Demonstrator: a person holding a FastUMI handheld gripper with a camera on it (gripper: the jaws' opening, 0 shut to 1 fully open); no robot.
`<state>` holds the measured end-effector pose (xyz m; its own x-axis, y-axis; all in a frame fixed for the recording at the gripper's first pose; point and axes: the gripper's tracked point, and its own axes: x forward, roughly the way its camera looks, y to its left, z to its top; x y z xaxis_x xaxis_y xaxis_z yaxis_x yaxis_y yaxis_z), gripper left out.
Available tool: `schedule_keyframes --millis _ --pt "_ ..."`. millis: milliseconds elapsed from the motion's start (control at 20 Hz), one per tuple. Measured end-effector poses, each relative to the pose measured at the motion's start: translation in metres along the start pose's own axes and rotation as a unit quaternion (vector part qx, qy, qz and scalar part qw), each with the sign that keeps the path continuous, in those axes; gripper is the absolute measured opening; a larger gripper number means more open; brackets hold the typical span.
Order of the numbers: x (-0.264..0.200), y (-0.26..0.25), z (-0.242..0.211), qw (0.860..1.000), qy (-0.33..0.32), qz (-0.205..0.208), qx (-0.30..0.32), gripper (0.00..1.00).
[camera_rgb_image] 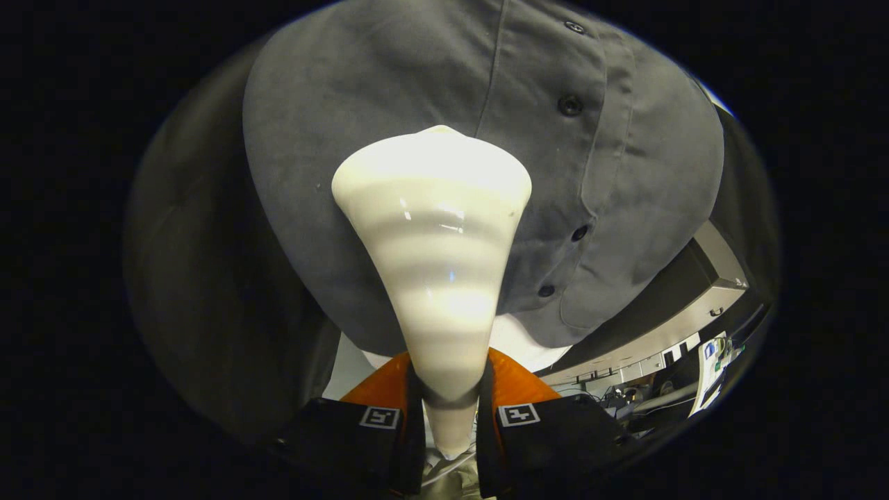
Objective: Iron the clothes twice with a garment steamer, once on the left side and once on the right side.
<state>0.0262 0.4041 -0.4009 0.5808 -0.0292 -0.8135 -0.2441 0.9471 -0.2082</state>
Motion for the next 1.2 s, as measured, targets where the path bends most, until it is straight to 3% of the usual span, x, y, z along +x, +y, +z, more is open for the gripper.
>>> schedule_keyframes --millis 800,1200 --pt "0.044 0.007 -0.085 0.996 0.082 0.014 -0.002 0.38" --pt "-0.005 -0.003 -0.077 0.998 0.050 0.043 0.014 0.38"
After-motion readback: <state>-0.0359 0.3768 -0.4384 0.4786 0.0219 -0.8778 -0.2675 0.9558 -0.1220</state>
